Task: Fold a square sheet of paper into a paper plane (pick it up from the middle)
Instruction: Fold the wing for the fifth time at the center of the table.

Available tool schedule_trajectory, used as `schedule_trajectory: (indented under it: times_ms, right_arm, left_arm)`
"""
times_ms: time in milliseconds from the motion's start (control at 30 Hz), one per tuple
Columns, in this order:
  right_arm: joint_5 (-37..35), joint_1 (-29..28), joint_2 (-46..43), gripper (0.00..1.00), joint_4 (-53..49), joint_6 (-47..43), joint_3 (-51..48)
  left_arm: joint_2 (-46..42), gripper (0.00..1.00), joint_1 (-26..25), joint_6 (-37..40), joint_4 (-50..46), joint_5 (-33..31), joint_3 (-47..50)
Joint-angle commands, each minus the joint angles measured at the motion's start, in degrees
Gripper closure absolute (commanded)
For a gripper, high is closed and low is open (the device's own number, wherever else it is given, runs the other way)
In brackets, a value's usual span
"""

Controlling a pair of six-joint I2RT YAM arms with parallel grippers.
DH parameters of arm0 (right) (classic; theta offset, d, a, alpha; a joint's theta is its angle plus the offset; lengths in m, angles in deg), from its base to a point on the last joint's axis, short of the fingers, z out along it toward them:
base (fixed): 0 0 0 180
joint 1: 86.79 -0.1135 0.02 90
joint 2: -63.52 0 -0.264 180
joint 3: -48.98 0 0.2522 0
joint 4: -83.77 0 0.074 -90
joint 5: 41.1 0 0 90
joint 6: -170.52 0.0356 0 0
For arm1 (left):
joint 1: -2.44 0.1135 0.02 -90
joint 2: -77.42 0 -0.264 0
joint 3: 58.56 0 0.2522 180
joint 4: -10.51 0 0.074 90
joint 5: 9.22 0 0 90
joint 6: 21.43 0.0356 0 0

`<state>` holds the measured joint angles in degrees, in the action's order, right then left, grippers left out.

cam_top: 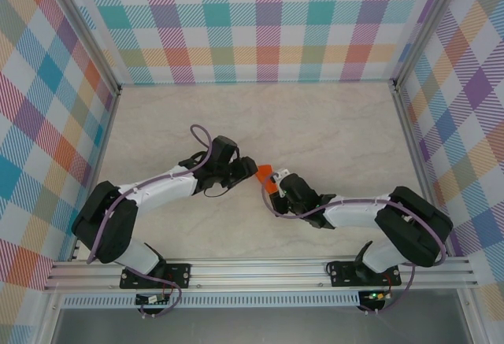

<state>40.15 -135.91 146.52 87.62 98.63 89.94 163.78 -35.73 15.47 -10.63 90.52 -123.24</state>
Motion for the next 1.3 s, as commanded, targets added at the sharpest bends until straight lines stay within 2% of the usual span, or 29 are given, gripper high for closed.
schedule_trajectory:
  times_ms: [0, 467, 700, 1033, 1267]
  right_arm:
    - [10.72, 3.77, -2.09, 1.00, 5.60, 6.37, -2.61]
    - [30.70, 13.80, 3.50, 1.00, 15.09, 19.75, -4.61]
    - [37.45, 17.96, 7.88, 1.00, 20.82, 26.58, -4.97]
    - [43.61, 22.43, 13.32, 1.00, 24.52, 32.94, -4.83]
    - [43.75, 23.95, 14.67, 1.00, 25.42, 34.89, -5.58]
  left_arm:
    - [-0.81, 0.44, -0.15, 1.30, 0.28, 0.23, 0.63]
    - [5.40, 0.48, -0.67, -0.08, 9.97, 9.01, 1.61]
    - [7.61, 0.50, -0.92, -0.68, 14.00, 11.26, 1.74]
    - [12.08, 0.51, -1.64, -1.04, 20.30, 15.38, 0.44]
    - [16.04, 0.51, -2.51, -1.17, 23.99, 16.08, -1.41]
